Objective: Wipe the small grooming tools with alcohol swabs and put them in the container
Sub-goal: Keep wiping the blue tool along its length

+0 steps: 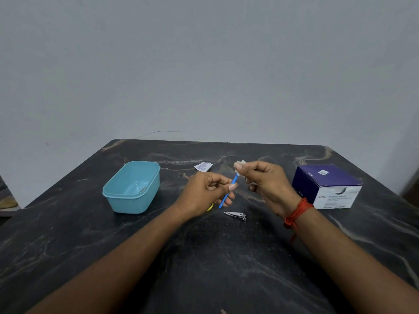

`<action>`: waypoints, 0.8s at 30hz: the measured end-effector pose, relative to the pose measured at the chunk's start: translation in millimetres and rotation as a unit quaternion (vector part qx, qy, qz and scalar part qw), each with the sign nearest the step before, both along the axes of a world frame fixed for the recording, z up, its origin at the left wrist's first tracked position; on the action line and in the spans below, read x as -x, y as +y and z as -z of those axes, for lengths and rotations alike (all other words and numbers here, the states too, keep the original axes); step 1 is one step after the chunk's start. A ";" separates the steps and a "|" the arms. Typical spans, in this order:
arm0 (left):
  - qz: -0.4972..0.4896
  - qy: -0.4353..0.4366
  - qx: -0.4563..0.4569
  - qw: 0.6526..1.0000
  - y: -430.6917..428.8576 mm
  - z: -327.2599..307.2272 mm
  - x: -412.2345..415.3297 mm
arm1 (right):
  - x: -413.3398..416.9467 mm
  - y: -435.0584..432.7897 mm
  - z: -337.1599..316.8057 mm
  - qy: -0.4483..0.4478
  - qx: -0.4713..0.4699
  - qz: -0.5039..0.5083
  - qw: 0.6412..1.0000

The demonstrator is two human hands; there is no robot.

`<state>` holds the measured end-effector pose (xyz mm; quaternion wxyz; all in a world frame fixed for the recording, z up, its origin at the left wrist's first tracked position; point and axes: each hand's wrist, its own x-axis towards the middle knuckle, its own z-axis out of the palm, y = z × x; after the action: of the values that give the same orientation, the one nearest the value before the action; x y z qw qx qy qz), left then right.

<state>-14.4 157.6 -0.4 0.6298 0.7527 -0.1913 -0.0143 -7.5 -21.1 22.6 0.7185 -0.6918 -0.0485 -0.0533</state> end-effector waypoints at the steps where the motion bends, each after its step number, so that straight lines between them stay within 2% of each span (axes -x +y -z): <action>1: -0.002 0.000 0.002 1.000 -0.2 0.4 -0.3 | -0.3 -0.3 0.2 0.003 0.001 -0.002 1.000; 6: -0.005 0.002 0.006 1.000 1.1 0.0 -0.9 | 1.6 -0.7 -1.4 0.010 0.007 -0.045 0.999; 15: -0.003 0.006 0.005 1.000 0.6 -1.3 0.1 | 2.0 -1.1 -1.8 0.013 0.004 -0.003 1.000; 24: -0.070 -0.024 -0.010 0.997 1.4 0.4 -2.1 | 2.0 -0.4 1.3 0.027 0.008 0.000 1.000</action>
<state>-12.3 159.0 -0.8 0.6171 0.7704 -0.1534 0.0461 -9.5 -21.5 21.3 0.7139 -0.6988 -0.0296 -0.0342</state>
